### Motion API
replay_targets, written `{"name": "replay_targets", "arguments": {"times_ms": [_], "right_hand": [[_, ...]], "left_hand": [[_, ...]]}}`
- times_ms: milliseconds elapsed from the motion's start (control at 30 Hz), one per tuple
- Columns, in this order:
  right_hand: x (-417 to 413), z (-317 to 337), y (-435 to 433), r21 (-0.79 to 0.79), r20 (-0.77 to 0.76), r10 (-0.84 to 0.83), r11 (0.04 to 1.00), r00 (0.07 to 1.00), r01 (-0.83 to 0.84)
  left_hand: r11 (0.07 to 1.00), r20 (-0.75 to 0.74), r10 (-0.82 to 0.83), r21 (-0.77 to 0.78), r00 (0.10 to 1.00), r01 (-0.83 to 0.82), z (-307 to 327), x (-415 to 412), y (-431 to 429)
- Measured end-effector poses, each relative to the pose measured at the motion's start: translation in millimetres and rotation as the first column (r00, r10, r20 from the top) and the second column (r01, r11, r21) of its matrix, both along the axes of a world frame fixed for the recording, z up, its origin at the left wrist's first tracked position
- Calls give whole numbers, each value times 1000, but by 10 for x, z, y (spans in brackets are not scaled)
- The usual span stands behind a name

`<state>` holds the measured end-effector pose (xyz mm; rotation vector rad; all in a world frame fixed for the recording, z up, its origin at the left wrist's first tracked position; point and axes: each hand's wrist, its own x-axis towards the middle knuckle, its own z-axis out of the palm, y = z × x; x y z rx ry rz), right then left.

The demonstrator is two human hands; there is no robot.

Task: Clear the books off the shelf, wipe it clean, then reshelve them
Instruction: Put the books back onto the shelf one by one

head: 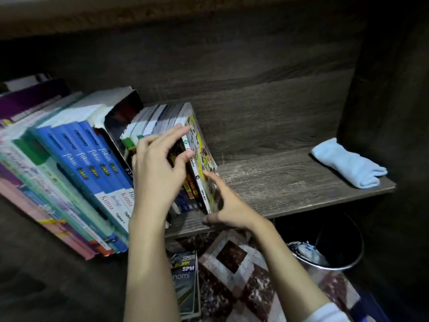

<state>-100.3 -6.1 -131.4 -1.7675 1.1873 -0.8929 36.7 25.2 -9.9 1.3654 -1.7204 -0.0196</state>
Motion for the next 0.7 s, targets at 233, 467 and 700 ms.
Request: {"name": "replay_targets", "arguments": {"times_ms": [233,467,700], "right_hand": [[-120,-218,-168,28,28,-171,985,985,171],[-114,-148,-167,-43,-104,-186,982,977,182],[-65,-175,-222,-68,-116,-210,977,971,203]], "left_hand": [[986,73,137,-107,988,-128,-95,-37,-130],[963,-8,187,-194,982,-185,-175,-50,-263],[946,-67,193,-252,979,-203,-218,-72,-333]]}}
